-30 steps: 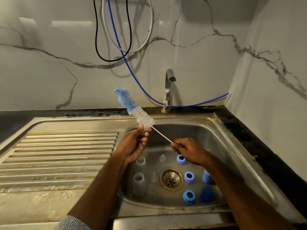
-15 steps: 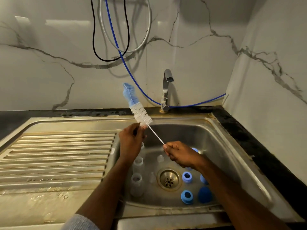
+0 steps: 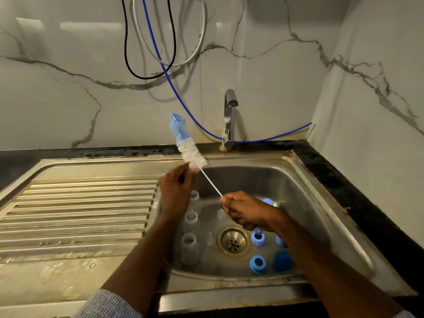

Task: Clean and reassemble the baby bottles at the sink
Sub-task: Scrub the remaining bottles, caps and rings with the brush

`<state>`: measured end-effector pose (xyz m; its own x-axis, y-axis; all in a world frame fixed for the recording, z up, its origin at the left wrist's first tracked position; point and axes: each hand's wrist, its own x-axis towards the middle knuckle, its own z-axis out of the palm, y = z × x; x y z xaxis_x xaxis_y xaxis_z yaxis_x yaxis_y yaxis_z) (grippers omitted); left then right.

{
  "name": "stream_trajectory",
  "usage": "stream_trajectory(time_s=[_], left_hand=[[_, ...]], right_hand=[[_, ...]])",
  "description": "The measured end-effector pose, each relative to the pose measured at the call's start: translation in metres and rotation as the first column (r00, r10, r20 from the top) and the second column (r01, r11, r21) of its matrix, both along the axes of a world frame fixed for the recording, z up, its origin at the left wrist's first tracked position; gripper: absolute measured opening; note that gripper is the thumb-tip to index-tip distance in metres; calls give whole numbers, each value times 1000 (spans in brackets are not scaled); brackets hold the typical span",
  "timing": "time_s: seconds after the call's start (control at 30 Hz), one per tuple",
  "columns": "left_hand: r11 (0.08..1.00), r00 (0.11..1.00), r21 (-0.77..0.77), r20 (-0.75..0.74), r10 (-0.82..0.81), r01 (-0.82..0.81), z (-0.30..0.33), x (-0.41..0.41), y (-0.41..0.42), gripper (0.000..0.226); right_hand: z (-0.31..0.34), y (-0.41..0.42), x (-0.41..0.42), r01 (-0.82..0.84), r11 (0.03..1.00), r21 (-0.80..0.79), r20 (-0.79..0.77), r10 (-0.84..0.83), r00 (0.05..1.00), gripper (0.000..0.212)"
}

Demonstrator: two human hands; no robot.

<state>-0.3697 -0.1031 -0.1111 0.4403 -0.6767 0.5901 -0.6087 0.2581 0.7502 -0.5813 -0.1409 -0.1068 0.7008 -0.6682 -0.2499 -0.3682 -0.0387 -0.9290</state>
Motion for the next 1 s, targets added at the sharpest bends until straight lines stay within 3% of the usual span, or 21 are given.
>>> stream_trajectory(time_s=[0.07,0.13,0.17,0.2,0.23,0.27,0.33,0.4,0.43,0.47,0.53,0.57,0.6,0.67,0.73,0.77,0.8,0.83,0.9,0.93,1.0], left_hand=[[991,986,-85,121,117,-107,2,-3,-3,21],[993,992,-91,102,77,-68,5,-4,-4,14],[999,999,-32,-15,-33,33,5,-4,-4,17],[978,949,33,-250,-190,204,5,-3,-4,23],[923,789,32,-531,-309,383,8,-1,-2,27],[858,560,-11,-754,-345,514,12,2,0,30],[749,206,-98,-931,-302,656,17,8,2,32],[727,111,-155,-946,-304,669,18,7,1,28],[756,177,-153,-925,-336,636,17,5,0,24],[809,348,-111,-863,-367,577,14,2,0,21],[934,811,30,-506,-293,356,7,-1,3,16],[978,946,57,-271,-180,203,3,0,3,15],[996,992,42,-97,-76,81,3,0,3,15],[998,996,-41,79,43,-40,6,-1,2,20],[998,997,-56,73,22,-18,9,-4,1,18],[998,997,-20,-42,-61,60,10,-6,1,20],[981,951,23,-253,-179,191,10,-8,1,24],[939,808,26,-518,-280,342,11,-7,1,26],[820,346,-67,-885,-312,568,17,-3,6,25],[781,190,-101,-943,-272,617,19,0,7,27],[758,95,-119,-968,-233,641,20,2,6,34]], right_hand=[[-1,1,3,14,1000,2,40,-14,999,39],[-3,0,3,63,973,-224,14,-61,998,38],[-4,-4,1,74,925,-374,-18,-87,996,37],[-6,-9,-2,76,863,-500,-54,-119,991,36],[-7,-15,-7,76,811,-580,-86,-153,984,34],[-7,-20,-13,78,778,-624,-102,-180,978,33],[-5,-27,-23,63,741,-669,-117,-188,975,32],[-5,-26,-24,44,745,-665,-109,-155,982,31],[-4,-23,-21,39,766,-642,-103,-137,985,32],[-3,-19,-17,36,807,-589,-94,-113,989,32],[-1,-12,-10,22,941,-339,-54,-43,998,36],[0,-8,-8,0,986,-164,-32,-5,999,38],[1,-6,-7,-29,999,-29,-19,28,999,39],[-1,-6,-6,-51,998,25,-12,52,999,40],[-5,-8,-6,3,989,-145,-30,-8,1000,40],[-6,-11,-8,26,959,-283,-54,-43,998,38],[-7,-14,-10,33,906,-422,-89,-77,993,37],[-9,-20,-15,27,851,-524,-129,-110,986,35],[-10,-28,-24,21,802,-597,-166,-149,975,33],[-9,-31,-28,13,800,-600,-173,-145,974,33],[-7,-30,-30,-30,824,-566,-189,-95,977,35]])
